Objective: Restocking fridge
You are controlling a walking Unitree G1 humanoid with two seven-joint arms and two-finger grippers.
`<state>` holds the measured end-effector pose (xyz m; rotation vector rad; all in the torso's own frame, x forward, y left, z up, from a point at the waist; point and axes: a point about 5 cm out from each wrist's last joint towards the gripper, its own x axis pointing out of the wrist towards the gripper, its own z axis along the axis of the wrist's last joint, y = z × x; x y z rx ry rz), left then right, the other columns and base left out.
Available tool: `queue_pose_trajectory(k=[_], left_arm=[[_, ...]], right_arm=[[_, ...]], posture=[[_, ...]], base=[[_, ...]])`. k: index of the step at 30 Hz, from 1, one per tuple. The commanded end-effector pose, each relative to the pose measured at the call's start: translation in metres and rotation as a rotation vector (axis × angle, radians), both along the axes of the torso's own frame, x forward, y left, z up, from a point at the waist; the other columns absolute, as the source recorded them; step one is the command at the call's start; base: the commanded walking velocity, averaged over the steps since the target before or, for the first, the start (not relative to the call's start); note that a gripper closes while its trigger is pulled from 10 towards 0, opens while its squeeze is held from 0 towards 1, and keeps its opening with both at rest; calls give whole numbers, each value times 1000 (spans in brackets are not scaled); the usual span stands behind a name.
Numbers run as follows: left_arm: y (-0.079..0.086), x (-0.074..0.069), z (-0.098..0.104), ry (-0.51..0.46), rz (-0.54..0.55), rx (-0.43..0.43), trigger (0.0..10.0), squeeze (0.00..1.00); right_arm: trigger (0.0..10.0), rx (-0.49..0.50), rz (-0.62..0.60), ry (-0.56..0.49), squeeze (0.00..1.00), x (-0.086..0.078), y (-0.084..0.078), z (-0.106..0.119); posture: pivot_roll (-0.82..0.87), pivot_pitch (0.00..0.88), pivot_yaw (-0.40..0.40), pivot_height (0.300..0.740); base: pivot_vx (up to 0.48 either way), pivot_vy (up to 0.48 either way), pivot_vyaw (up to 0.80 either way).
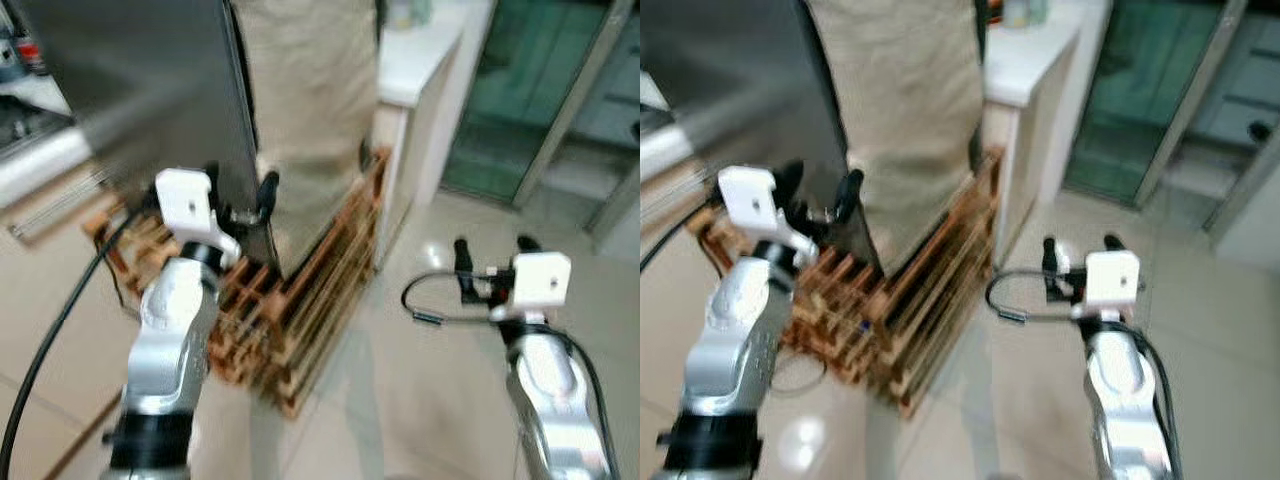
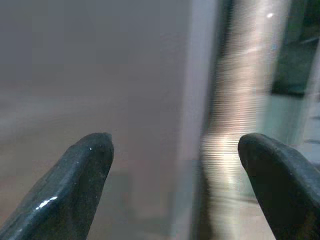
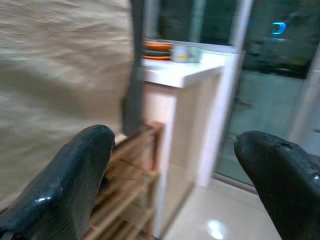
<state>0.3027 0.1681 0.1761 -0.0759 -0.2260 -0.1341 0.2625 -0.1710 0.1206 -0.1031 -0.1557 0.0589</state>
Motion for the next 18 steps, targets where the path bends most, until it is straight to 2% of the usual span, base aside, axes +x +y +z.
queue_pose_trajectory(k=[1,14,18], left_arm=[[-5,4,2,-4,-2,-5,10000,0],[-1,10,12,-45,6,-18,10000,0],[0,12,13,-44,4,-15,10000,0]], right_arm=[[10000,-32,-19,23,0,-3,-9,-6],[10000,-35,12,40,0,4,-2,-11],[10000,-29,12,54,0,5,-2,-13]], posture=[[-189,0,37,740],[-175,0,29,740],[-172,0,31,740]], base=[[0,0,0],[0,0,0],[0,0,-642]])
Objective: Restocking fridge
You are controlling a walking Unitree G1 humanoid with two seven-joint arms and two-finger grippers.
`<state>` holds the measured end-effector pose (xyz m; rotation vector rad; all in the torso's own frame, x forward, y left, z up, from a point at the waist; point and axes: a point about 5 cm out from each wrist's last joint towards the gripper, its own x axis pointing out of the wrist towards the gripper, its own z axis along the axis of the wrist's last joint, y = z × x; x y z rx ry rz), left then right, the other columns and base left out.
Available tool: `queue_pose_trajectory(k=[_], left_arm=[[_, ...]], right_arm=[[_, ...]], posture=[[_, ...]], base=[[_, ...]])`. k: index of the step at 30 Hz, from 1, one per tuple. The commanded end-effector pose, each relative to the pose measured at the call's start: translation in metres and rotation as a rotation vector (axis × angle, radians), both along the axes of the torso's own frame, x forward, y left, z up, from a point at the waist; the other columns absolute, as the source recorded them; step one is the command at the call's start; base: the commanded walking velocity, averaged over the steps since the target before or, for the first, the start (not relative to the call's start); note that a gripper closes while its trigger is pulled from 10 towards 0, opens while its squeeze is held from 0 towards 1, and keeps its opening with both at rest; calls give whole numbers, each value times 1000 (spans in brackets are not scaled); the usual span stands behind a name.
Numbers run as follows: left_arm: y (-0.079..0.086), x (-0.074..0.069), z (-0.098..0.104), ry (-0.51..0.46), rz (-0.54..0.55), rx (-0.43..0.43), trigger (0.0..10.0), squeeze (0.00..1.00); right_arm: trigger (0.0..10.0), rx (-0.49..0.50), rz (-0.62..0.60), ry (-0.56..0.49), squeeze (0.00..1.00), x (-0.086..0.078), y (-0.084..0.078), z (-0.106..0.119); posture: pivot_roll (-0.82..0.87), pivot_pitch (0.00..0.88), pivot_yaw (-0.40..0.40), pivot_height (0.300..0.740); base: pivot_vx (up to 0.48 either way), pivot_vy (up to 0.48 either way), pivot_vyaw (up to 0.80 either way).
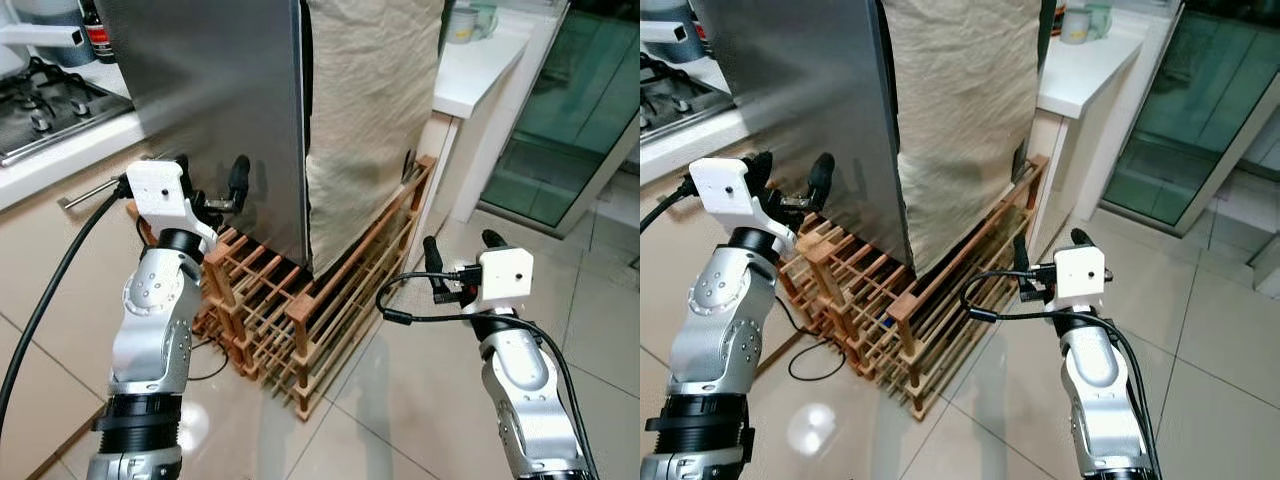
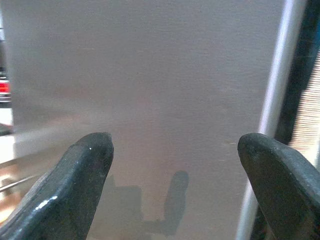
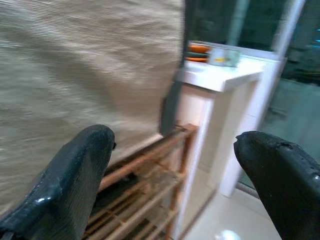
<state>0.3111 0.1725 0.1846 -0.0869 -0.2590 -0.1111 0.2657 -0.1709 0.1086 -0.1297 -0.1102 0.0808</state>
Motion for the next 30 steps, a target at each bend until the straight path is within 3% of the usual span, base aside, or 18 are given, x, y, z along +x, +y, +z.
queue_pose_trajectory(k=[1,9,18,22,24,30], left_arm=[[-4,4,4,-9,-20,3,10000,0],[2,5,-1,11,14,36,10000,0],[4,4,-1,10,15,4,10000,0],[2,5,-2,21,9,-27,10000,0],[-8,5,-3,41,-26,-23,10000,0],[-15,4,-2,22,-73,-8,10000,0]], right_arm=[[10000,0,-5,9,0,2,-2,-1],[10000,-2,-4,12,0,2,-3,-3],[10000,-10,-1,17,0,2,-5,-4],[10000,-13,3,19,0,2,-5,-5],[10000,-10,5,14,0,2,-4,-6],[10000,-11,11,15,0,0,-4,-7]], posture=[[-172,0,31,740],[-172,0,28,740],[-168,0,23,740],[-167,0,21,740],[-167,0,22,740],[-172,0,23,740]], base=[[0,0,-688],[0,0,-685],[0,480,-691],[0,119,-683],[0,0,0],[0,0,0]])
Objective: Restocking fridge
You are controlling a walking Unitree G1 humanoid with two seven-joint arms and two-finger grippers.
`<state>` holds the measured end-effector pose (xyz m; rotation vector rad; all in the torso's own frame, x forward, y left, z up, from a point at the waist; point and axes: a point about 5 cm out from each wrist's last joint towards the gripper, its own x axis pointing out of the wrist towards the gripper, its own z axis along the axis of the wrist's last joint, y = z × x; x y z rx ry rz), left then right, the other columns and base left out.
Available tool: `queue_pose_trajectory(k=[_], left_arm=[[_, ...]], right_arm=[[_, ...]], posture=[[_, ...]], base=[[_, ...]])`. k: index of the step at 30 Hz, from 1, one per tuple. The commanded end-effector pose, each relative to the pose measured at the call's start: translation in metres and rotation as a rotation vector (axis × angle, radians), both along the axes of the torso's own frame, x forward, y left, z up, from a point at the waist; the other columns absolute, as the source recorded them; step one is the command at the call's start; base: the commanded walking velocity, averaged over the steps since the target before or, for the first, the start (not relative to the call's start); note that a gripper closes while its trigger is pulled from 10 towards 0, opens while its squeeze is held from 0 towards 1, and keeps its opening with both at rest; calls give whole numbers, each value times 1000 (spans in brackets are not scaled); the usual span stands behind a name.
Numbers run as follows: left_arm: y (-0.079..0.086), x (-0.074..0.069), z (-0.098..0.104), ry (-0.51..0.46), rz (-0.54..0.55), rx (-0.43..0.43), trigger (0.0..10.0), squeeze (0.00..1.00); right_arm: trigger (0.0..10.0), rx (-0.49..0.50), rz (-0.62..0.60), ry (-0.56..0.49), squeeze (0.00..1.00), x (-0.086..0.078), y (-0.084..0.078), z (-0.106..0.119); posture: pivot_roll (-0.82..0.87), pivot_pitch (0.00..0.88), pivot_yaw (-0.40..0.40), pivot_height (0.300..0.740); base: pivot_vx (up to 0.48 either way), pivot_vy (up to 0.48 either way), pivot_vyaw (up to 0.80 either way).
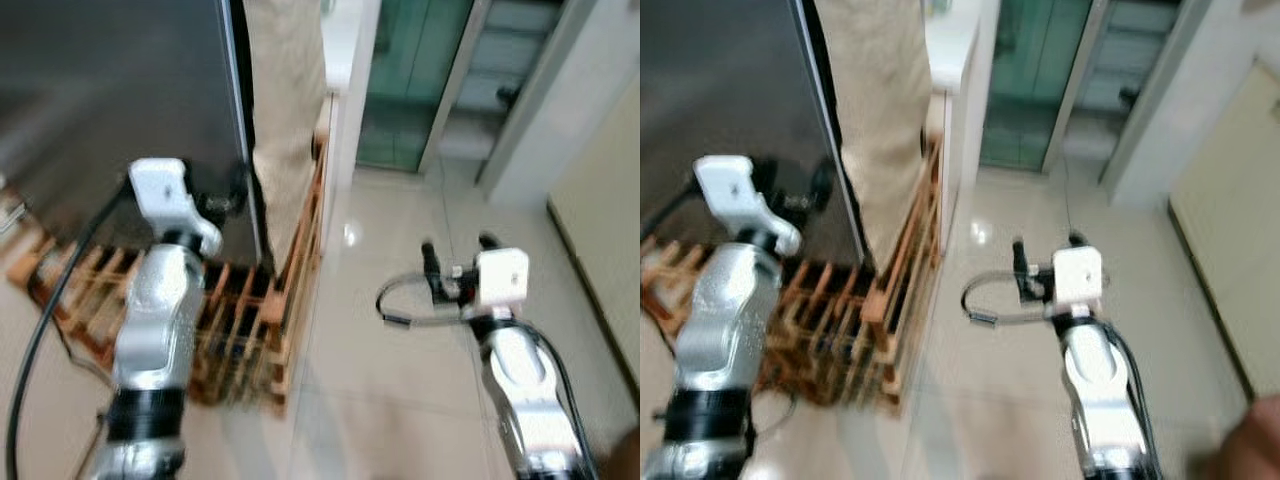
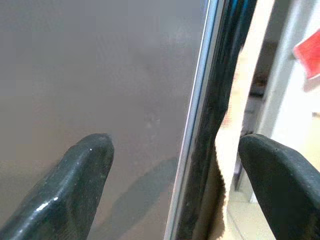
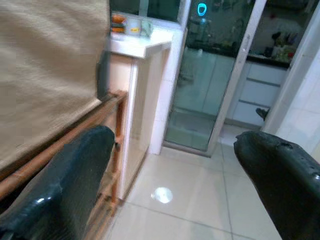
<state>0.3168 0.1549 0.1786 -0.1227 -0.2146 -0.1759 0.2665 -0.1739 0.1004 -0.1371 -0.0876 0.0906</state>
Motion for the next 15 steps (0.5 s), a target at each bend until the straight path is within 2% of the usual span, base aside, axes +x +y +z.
queue_pose_trajectory(k=[1,6,12,15], left_arm=[[2,-1,4,-25,-5,23,10000,0],[0,-2,6,-38,-15,27,10000,0],[-11,-3,8,-45,-49,44,10000,0],[-8,-4,5,-38,-47,48,10000,0]], right_arm=[[10000,-3,4,-7,0,-1,-1,1],[10000,-4,4,-6,0,-1,-1,1],[10000,-7,4,-7,0,-1,-2,0],[10000,-6,3,-6,0,-1,-2,0]], posture=[[-172,0,23,740],[-172,0,21,740],[-171,0,20,740],[-169,0,20,740]], base=[[0,0,0],[0,0,0],[0,0,0],[0,0,0]])
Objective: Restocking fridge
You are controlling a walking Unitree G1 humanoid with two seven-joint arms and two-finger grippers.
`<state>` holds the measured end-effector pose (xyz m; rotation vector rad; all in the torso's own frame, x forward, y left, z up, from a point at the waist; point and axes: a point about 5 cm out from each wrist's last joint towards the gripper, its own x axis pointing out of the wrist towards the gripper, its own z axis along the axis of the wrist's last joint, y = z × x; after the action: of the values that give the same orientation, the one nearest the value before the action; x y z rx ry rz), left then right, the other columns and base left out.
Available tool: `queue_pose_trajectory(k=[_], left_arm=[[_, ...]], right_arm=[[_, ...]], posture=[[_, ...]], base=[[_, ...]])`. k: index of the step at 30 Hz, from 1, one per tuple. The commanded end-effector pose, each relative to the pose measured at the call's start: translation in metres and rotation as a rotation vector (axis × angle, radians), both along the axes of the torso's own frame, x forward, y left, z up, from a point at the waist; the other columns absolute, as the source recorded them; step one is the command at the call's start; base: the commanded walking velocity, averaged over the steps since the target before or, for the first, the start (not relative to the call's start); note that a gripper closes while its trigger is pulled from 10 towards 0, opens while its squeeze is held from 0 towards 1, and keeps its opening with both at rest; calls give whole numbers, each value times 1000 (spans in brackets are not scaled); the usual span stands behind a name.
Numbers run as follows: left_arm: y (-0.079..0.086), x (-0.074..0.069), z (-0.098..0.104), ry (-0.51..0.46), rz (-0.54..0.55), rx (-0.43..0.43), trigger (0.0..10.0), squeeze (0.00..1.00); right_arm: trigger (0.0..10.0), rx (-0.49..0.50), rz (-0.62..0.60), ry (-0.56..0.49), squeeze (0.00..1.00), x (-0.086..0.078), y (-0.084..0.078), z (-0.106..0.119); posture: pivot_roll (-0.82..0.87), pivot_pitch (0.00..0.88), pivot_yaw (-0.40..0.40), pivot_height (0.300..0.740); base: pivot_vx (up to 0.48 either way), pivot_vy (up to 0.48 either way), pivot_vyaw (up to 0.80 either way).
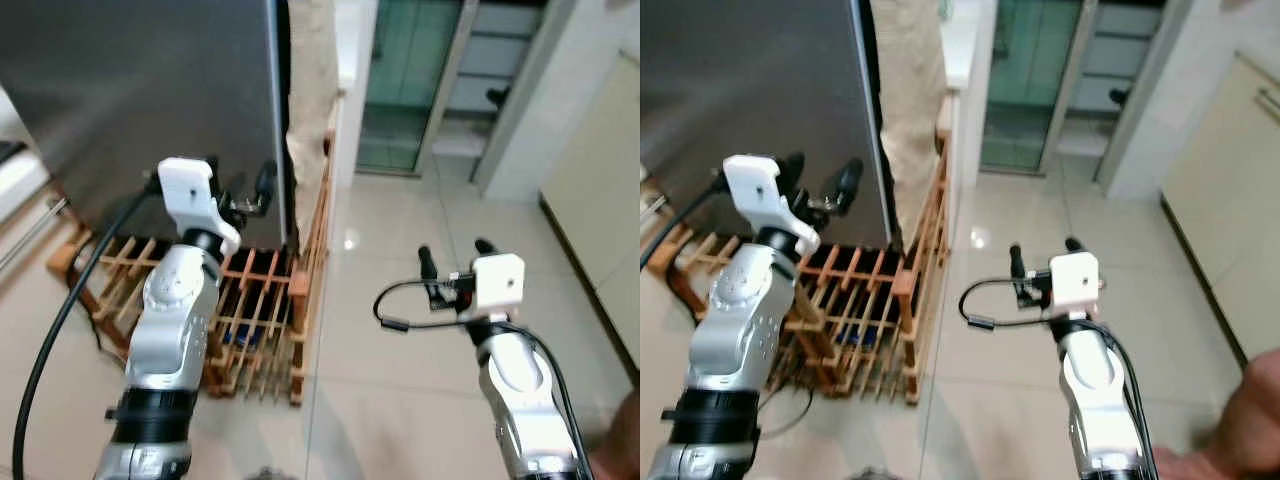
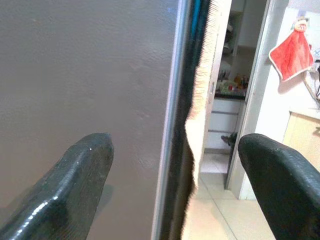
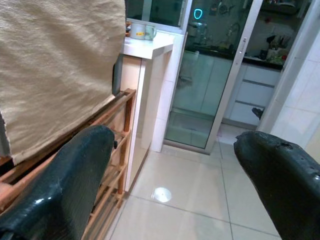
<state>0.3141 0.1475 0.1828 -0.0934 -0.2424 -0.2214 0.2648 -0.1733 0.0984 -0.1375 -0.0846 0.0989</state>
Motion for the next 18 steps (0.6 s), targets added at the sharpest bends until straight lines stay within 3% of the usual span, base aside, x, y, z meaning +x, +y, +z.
queue_pose_trajectory(k=[1,6,14,16,17,18], left_arm=[[0,-2,1,-5,-6,17,10000,0],[0,0,-2,3,18,52,10000,0],[0,5,-6,34,48,67,10000,0],[5,4,-9,49,67,62,10000,0],[11,0,-16,66,78,54,10000,0],[27,-16,-41,150,105,57,10000,0]], right_arm=[[10000,-5,-5,-10,0,1,-3,2],[10000,-5,-2,-6,0,0,-1,0],[10000,-8,0,-10,0,1,-1,1],[10000,-5,-2,-12,0,-1,-2,2],[10000,3,-14,-13,0,-3,-4,2],[10000,21,-47,-8,0,-13,-10,0]], posture=[[-169,0,20,740],[-171,0,20,740],[-176,0,26,740],[-180,0,31,740],[-183,0,32,740],[-183,0,34,740]], base=[[0,0,0],[0,-354,0],[315,-355,0],[459,0,0],[0,0,0],[0,0,0]])
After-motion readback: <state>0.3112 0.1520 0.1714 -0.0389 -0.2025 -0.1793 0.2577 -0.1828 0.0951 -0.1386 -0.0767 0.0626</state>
